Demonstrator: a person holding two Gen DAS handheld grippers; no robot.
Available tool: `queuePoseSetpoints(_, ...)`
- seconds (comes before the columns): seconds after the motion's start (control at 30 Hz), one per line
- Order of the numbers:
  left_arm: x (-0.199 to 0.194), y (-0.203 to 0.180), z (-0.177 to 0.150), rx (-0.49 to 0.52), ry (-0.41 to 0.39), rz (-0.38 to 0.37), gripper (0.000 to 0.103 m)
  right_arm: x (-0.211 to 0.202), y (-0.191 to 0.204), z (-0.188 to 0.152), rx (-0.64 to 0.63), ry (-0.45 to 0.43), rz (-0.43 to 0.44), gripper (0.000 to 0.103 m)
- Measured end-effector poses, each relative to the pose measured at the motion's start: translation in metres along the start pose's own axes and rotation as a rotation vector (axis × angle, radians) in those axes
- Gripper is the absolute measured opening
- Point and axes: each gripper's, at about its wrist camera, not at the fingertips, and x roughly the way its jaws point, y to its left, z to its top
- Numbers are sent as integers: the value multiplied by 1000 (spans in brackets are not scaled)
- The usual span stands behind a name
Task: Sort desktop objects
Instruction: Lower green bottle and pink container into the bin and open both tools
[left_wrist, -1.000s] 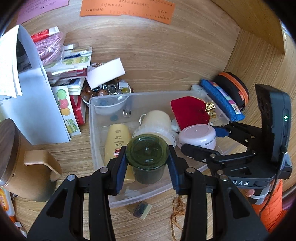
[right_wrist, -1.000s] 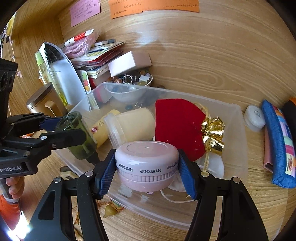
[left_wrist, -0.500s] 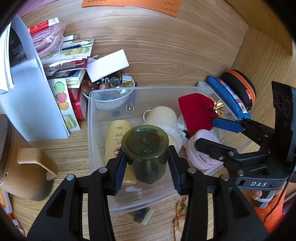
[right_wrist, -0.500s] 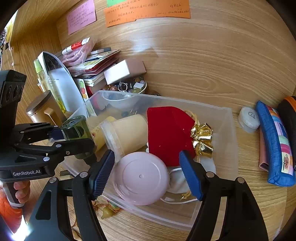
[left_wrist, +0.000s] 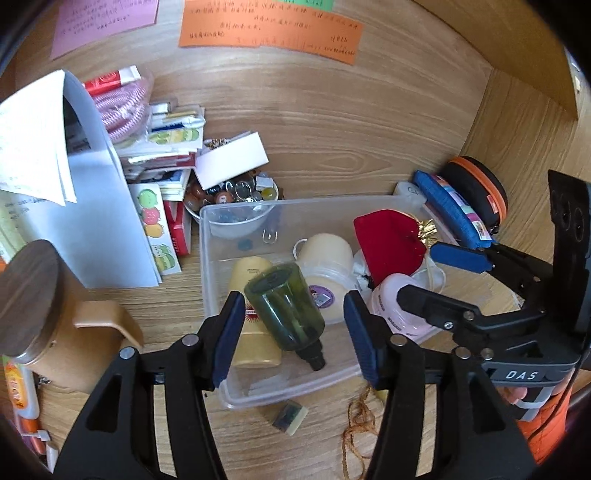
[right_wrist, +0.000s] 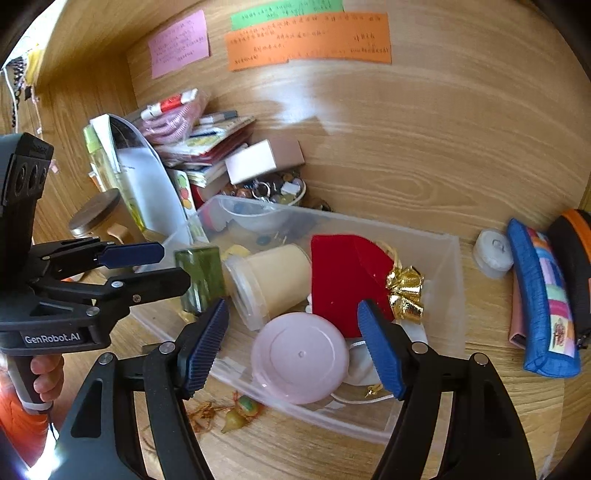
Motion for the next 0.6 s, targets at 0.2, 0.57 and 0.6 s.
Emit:
queuePoseSetpoints(0.2, -23, -5, -5, 14, -43, 17, 64, -27, 8, -2, -15, -43, -15, 69)
queuePoseSetpoints(0.57, -49, -9, -28, 34, -65, 8, 75, -56, 21, -25, -26, -75, -59, 69)
queuePoseSetpoints(0.6, -50, -8, -31, 35, -63, 9, 75, -58, 23, -29, -28, -75, -64, 69)
